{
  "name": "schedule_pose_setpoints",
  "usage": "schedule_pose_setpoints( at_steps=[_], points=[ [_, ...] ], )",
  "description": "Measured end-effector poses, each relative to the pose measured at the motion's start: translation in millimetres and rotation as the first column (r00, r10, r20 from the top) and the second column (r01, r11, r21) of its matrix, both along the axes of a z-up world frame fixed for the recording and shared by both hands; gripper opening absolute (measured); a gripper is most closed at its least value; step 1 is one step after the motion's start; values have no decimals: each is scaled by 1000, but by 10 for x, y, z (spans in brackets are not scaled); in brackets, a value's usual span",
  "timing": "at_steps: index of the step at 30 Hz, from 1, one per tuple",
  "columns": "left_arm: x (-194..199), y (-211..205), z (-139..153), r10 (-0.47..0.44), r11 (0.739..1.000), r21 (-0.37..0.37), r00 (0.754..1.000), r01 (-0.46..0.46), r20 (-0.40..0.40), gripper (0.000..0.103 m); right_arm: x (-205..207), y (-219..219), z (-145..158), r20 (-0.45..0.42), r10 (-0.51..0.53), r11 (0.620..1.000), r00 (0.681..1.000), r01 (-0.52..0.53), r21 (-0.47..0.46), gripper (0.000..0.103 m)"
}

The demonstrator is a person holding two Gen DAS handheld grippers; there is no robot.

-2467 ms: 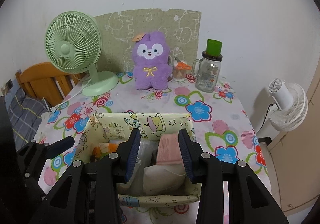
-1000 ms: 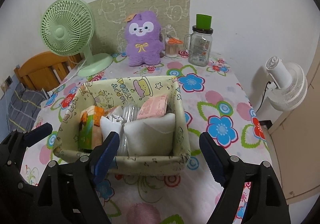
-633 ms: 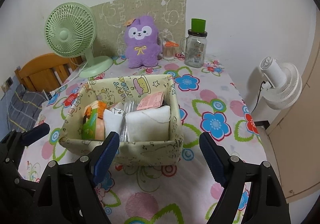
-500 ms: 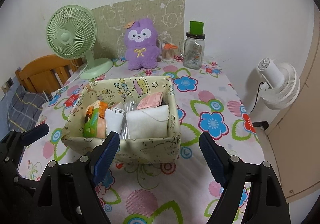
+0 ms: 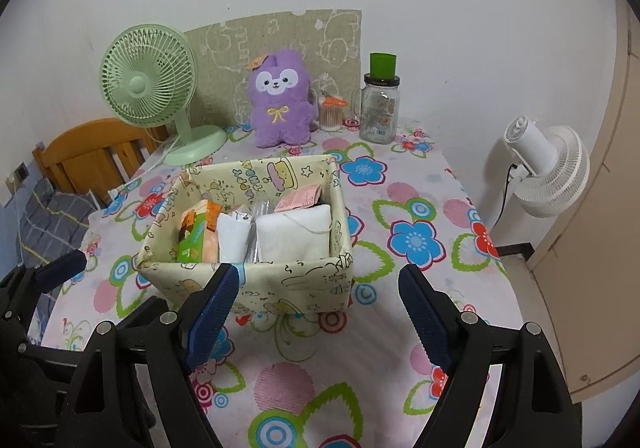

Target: Organize soft objects

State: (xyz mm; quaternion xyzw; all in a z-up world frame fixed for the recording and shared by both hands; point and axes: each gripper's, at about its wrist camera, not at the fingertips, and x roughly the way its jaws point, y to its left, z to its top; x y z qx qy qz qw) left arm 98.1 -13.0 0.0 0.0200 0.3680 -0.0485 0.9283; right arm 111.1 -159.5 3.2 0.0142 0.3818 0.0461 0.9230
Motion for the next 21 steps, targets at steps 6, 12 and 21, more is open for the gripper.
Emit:
schedule_pose_setpoints(
  at_steps=[6, 12, 21],
  points=[
    [-120, -5, 57, 9, 1000, 4, 1000, -9, 18, 103, -114, -48, 46, 15, -1, 1000, 1000, 1, 5, 84],
    [-253, -34, 145, 8, 1000, 25, 999, -10, 54, 103, -246, -89, 114, 36, -4, 1000, 999, 4, 12, 84],
    [-428, -9, 279, 15, 1000, 20, 996, -17, 88, 103, -412, -115, 233, 71, -12, 1000, 997, 11, 8, 84]
  ],
)
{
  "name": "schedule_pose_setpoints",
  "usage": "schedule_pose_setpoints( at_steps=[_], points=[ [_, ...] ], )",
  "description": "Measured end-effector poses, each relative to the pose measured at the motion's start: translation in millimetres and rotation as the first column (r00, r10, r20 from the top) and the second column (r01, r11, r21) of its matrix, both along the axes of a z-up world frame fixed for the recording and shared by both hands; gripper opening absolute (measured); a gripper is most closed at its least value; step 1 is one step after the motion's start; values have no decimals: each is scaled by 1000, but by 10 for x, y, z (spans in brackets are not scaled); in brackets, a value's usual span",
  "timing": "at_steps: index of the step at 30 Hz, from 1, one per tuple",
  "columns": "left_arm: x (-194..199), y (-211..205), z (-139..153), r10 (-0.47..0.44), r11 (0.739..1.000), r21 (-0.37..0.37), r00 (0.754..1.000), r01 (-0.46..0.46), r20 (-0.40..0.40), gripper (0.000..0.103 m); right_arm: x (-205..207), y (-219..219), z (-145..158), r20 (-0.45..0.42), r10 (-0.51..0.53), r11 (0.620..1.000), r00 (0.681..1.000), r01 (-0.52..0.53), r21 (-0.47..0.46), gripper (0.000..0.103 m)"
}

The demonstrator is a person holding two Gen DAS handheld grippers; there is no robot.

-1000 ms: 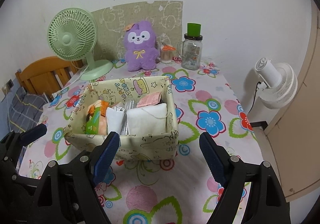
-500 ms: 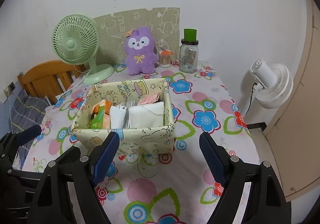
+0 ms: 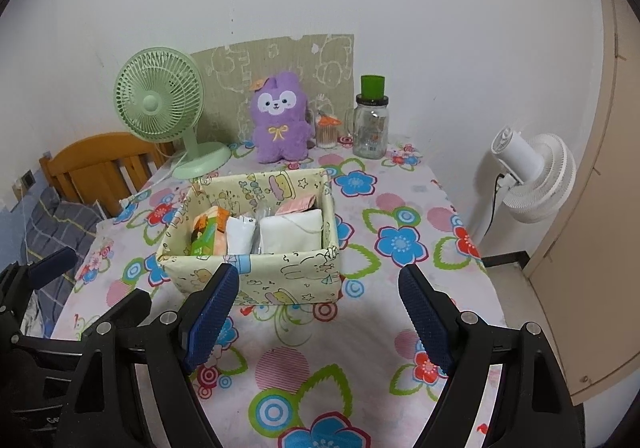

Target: Organize soft objects

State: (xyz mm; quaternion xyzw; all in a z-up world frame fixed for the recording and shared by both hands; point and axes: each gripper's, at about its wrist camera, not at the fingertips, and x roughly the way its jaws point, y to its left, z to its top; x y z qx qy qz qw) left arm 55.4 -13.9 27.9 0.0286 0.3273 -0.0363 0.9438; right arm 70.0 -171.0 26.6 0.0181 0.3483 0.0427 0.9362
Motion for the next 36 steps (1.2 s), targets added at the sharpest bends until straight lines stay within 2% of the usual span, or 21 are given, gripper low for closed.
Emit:
schedule_pose_setpoints(
  at_steps=[11, 15, 20, 36],
  points=[
    [-223, 45, 150, -13, 1000, -20, 998, 14, 54, 103, -211, -29, 137, 44, -15, 1000, 999, 15, 8, 85],
    [-281, 80, 191, -5, 1000, -26, 997, 7, 72, 103, -325, -4, 202, 75, -17, 1000, 997, 17, 1, 93],
    [-305, 105, 214, 3, 1000, -28, 997, -1, 75, 103, -402, -6, 252, 100, -28, 1000, 995, 27, 2, 95],
    [-372, 116, 253, 35, 999, -33, 995, -33, 94, 103, -472, -1, 274, 103, -28, 1000, 994, 28, 3, 96]
  ],
)
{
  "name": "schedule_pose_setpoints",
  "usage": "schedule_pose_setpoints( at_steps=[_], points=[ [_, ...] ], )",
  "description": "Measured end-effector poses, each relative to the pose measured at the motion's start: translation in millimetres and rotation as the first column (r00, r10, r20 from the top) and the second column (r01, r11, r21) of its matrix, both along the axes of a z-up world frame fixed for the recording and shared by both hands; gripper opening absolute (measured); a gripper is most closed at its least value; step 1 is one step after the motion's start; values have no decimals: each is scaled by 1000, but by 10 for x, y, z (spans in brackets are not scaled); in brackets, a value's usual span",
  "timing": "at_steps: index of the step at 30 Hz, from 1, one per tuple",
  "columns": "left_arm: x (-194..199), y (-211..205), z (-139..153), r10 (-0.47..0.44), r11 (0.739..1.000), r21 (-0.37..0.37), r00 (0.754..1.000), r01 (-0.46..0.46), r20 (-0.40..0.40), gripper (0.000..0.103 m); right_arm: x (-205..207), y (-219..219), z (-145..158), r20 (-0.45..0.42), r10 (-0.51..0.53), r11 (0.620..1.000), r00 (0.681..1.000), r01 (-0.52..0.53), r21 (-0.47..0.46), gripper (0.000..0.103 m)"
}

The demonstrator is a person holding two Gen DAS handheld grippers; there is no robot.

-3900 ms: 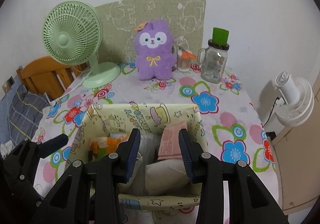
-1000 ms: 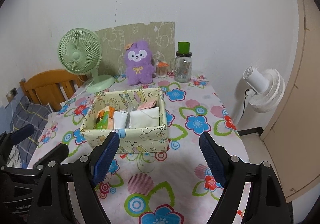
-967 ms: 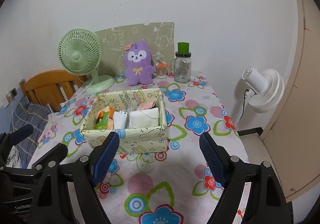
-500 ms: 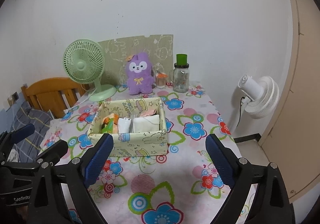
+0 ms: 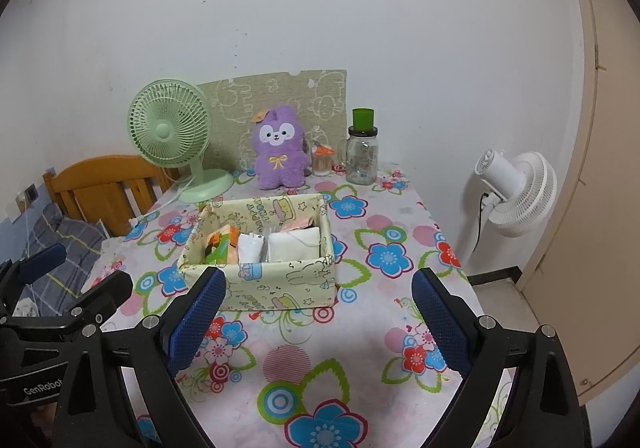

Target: Organize soft objects

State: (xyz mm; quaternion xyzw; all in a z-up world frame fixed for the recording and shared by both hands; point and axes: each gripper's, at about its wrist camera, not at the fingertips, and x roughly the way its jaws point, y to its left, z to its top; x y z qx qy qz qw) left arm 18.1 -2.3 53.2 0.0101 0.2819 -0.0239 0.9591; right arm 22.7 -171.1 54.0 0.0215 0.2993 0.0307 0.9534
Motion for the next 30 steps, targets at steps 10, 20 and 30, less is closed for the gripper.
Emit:
schedule_pose_setpoints(
  at_steps=[10, 20, 30],
  points=[
    [-26, -5, 14, 0, 1000, 2, 1000, 0, 4, 103, -5, -3, 6, 2, 0, 1000, 1000, 0, 4, 96],
    [-31, -6, 15, 0, 1000, 2, 1000, 0, 6, 103, -12, 0, 8, 2, 0, 1000, 1000, 0, 6, 96],
    [-31, -10, 14, 1, 1000, 4, 1000, -1, 4, 103, -16, 7, 9, -1, 1, 1000, 1000, -1, 7, 96]
  ],
)
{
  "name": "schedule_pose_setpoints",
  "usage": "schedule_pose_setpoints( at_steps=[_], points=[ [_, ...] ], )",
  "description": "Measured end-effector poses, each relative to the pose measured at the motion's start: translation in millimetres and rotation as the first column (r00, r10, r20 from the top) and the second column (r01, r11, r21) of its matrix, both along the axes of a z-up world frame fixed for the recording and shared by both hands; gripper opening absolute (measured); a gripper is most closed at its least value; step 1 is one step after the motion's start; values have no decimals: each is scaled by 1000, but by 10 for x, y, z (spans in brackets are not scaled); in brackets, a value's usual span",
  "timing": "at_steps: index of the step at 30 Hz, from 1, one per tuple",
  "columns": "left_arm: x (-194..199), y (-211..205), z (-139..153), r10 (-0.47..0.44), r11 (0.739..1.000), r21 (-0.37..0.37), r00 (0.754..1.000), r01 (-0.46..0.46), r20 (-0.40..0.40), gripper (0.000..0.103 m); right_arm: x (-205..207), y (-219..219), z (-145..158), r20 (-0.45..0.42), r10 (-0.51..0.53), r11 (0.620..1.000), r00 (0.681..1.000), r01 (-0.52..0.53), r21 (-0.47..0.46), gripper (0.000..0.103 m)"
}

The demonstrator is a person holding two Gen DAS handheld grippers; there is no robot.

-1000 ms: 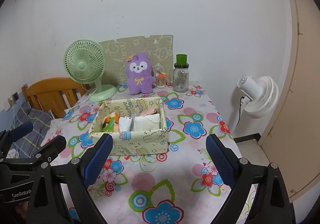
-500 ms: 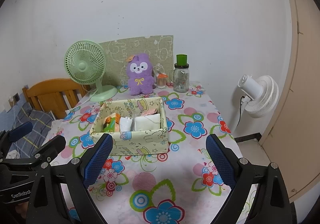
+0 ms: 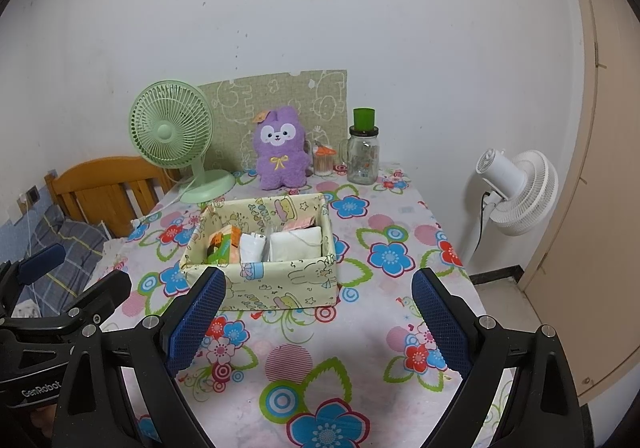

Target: Organize soft objects

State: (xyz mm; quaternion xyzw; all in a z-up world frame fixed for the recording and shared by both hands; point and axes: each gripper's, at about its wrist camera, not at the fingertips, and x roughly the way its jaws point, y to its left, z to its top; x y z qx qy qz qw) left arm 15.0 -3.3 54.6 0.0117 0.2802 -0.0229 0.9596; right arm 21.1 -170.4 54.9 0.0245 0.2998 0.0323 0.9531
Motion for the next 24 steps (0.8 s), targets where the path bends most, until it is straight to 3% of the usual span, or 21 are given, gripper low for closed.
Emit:
schedule_pose_setpoints(
  at_steps=[24],
  points=[
    [-5, -23, 7, 1, 1000, 2, 1000, -1, -4, 103, 11, 17, -19, -8, -3, 1000, 1000, 3, -2, 96]
  ],
)
